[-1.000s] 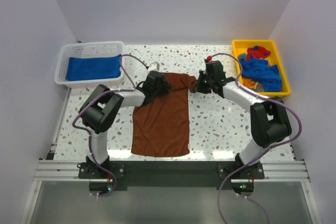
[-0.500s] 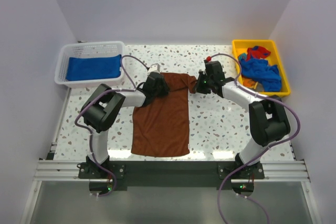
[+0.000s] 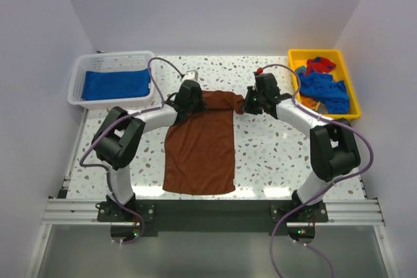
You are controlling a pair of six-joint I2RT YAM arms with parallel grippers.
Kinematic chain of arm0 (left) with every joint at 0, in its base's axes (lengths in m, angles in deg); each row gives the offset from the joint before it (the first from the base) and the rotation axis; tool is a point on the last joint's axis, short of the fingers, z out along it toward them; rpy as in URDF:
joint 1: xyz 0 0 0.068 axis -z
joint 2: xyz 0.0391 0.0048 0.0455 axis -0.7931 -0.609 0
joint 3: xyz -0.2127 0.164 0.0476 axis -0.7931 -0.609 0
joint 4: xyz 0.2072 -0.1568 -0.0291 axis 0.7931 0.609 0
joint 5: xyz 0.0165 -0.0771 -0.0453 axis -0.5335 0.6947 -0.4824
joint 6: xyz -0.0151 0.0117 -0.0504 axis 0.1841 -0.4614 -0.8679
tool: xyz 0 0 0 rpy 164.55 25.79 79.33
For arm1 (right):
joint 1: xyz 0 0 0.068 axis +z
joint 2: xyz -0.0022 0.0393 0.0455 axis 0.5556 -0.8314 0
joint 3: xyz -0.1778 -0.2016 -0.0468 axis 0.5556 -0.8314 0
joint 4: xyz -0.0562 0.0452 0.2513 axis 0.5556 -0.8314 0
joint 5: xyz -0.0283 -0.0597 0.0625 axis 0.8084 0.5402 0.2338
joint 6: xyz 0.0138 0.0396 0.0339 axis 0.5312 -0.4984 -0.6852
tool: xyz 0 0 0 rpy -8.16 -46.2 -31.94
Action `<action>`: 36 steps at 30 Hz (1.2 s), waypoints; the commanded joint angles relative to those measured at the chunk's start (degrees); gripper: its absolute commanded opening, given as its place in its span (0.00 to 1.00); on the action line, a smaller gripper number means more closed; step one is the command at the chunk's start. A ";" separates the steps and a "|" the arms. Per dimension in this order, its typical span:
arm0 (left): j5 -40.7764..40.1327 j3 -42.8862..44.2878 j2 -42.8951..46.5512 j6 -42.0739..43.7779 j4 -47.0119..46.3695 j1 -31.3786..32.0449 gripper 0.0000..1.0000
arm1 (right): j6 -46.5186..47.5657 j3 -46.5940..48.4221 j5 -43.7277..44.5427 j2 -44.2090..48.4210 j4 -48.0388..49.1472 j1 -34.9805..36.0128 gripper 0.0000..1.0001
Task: Fold and stack the towels
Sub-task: Fold the towel
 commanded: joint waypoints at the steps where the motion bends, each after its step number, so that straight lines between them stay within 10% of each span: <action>1: 2.51 6.68 5.06 3.12 8.12 -3.30 0.00 | 0.68 5.02 2.02 1.04 -1.00 -1.40 0.00; 14: 12.64 24.53 3.84 9.89 25.79 -15.70 0.00 | -0.73 24.17 5.09 -5.98 -2.59 -4.91 0.00; 36: 25.83 53.28 -14.19 9.19 17.63 -25.90 0.00 | 7.71 70.50 5.71 -32.89 5.77 -7.29 0.00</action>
